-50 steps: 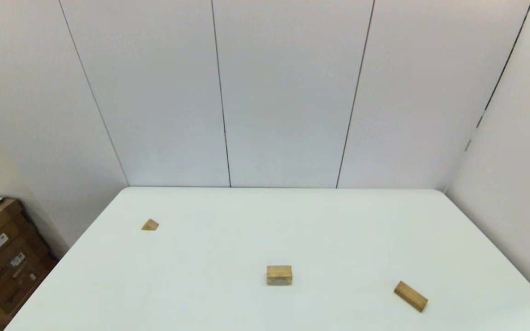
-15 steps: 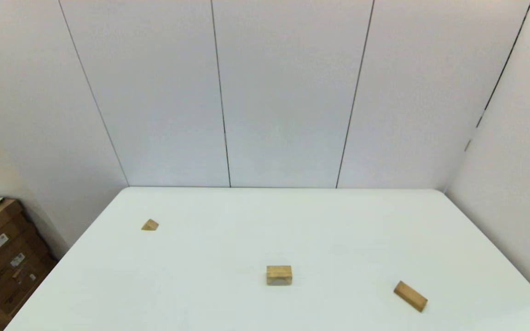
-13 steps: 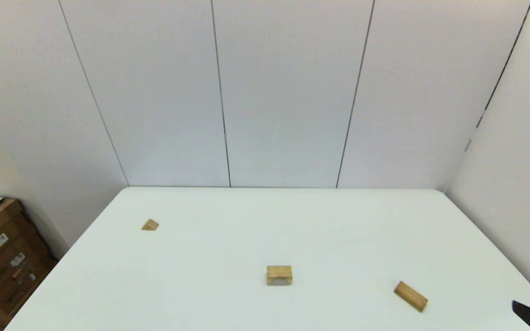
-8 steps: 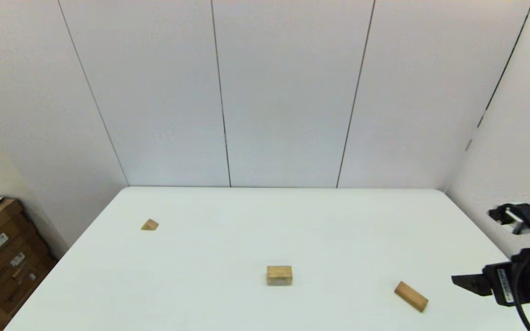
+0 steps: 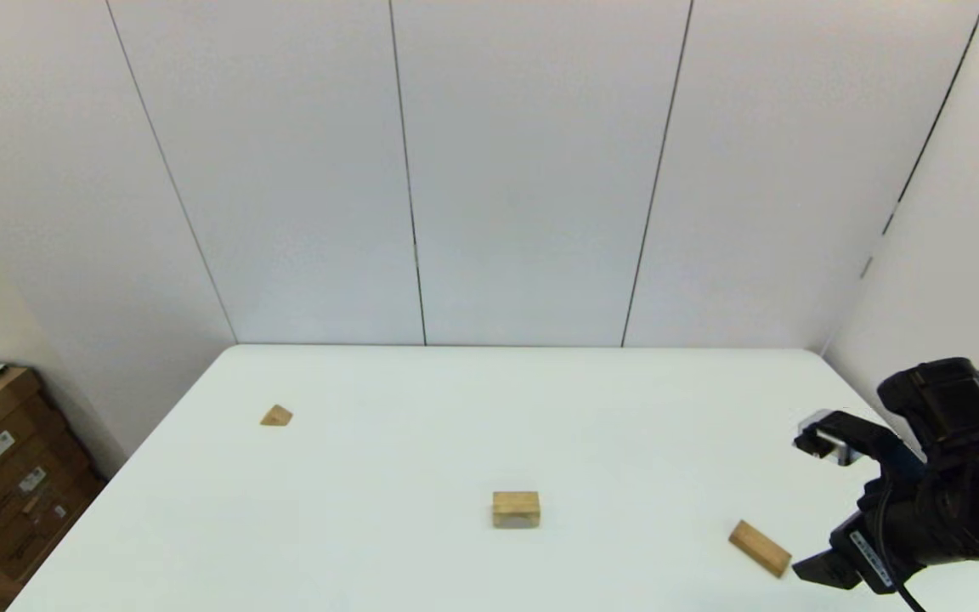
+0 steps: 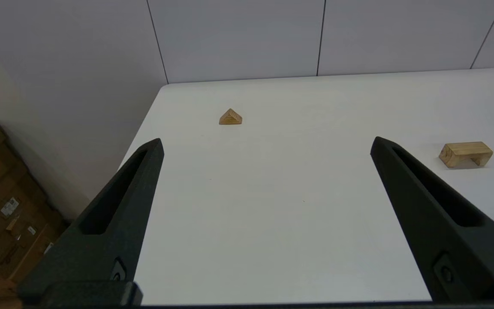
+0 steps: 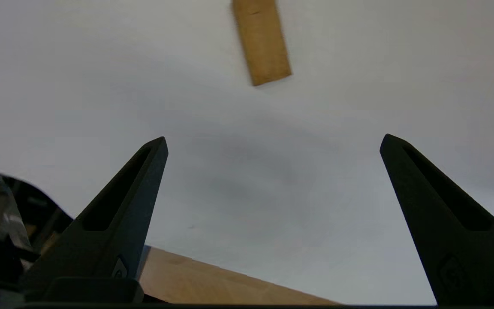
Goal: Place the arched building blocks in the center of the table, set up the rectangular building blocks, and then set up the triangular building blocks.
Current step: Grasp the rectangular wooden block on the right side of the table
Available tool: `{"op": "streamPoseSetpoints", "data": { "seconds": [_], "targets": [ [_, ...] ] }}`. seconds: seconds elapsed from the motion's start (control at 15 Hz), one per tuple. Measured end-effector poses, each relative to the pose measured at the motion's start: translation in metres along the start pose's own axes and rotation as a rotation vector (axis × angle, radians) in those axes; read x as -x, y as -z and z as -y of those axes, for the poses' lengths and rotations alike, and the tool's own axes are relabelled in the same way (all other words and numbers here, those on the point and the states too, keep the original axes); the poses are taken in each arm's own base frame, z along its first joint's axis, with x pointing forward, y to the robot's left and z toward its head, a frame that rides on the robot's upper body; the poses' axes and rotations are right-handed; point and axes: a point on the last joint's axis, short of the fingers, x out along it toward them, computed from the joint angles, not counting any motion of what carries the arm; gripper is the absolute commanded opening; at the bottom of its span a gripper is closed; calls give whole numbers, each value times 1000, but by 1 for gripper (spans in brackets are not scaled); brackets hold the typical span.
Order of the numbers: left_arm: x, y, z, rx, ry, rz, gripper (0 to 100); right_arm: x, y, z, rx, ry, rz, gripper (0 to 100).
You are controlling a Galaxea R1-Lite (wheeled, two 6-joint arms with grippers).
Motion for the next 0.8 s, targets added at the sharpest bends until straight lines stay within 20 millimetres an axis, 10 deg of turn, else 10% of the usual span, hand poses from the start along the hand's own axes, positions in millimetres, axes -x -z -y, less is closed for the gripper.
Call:
{"op": "streamPoseSetpoints", "data": {
  "seconds": [0.8],
  "targets": [
    [0,0,0,0,0,0,100,-51,-29,-5,55,-92,-87,100]
  ]
}}
